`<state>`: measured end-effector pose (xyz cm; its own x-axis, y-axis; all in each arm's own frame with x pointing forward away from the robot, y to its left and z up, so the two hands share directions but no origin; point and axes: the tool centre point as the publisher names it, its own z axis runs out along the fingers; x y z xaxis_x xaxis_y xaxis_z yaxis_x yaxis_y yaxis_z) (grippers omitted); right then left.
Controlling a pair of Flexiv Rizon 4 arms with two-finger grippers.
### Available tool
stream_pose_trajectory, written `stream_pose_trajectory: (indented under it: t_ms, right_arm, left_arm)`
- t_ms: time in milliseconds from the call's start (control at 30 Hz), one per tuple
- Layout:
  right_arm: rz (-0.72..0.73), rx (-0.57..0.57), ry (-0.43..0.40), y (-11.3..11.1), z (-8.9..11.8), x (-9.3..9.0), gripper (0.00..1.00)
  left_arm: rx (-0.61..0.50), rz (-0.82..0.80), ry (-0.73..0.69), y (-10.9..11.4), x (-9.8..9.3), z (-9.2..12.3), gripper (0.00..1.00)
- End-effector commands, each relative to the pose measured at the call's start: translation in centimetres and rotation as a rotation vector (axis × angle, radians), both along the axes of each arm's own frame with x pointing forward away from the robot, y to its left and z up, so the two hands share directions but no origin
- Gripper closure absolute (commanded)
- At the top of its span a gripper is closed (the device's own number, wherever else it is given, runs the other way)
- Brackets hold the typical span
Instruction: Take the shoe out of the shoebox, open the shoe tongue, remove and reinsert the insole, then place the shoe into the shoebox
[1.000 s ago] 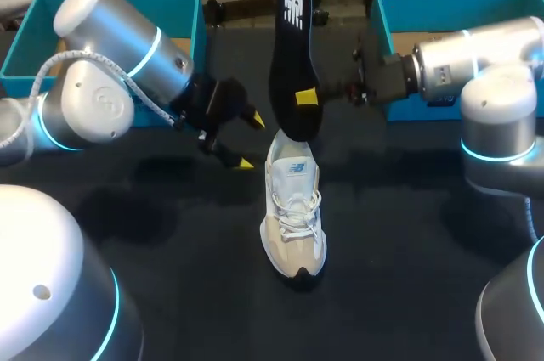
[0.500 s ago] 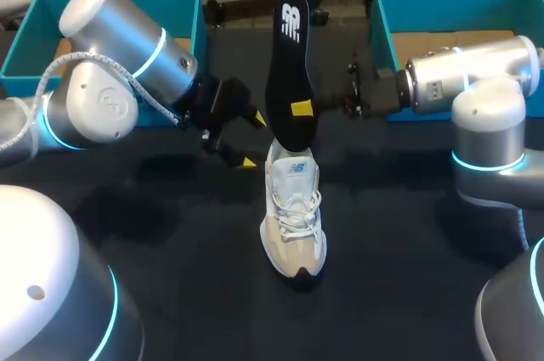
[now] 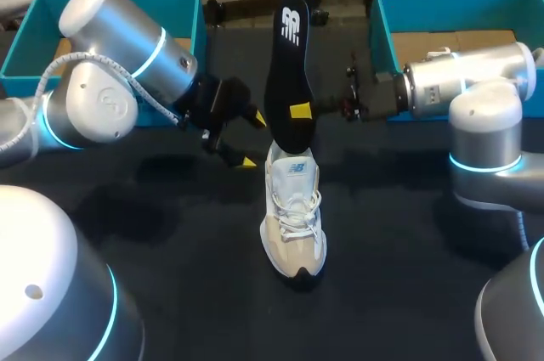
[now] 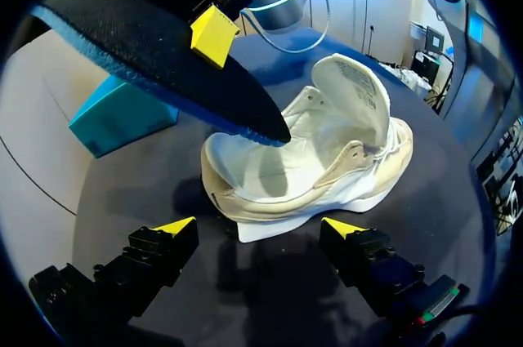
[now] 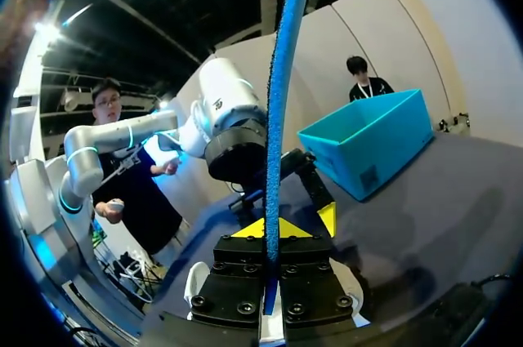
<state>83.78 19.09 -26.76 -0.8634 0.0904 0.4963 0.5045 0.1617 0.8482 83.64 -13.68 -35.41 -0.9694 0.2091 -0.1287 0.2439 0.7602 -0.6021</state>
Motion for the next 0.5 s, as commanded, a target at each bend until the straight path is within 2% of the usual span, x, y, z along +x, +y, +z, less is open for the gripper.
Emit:
stream_pose_trajectory:
  t_ms: [33,300,500]
  right_arm:
    - [-0.007,0.002,0.006,0.4,-0.1,0.0,1.00]
    - [-0.041,0.080,0.032,0.1,-0.7,-0.8,1.00]
    - [-0.041,0.093,0.062,-0.1,-1.1,-1.3,1.00]
  left_arm:
    - [0.003,0.001,-0.001,0.0,-0.1,0.0,0.00]
    - [0.003,0.001,-0.001,0.0,-0.1,0.0,0.00]
    - [0.003,0.001,-0.001,0.0,-0.1,0.0,0.00]
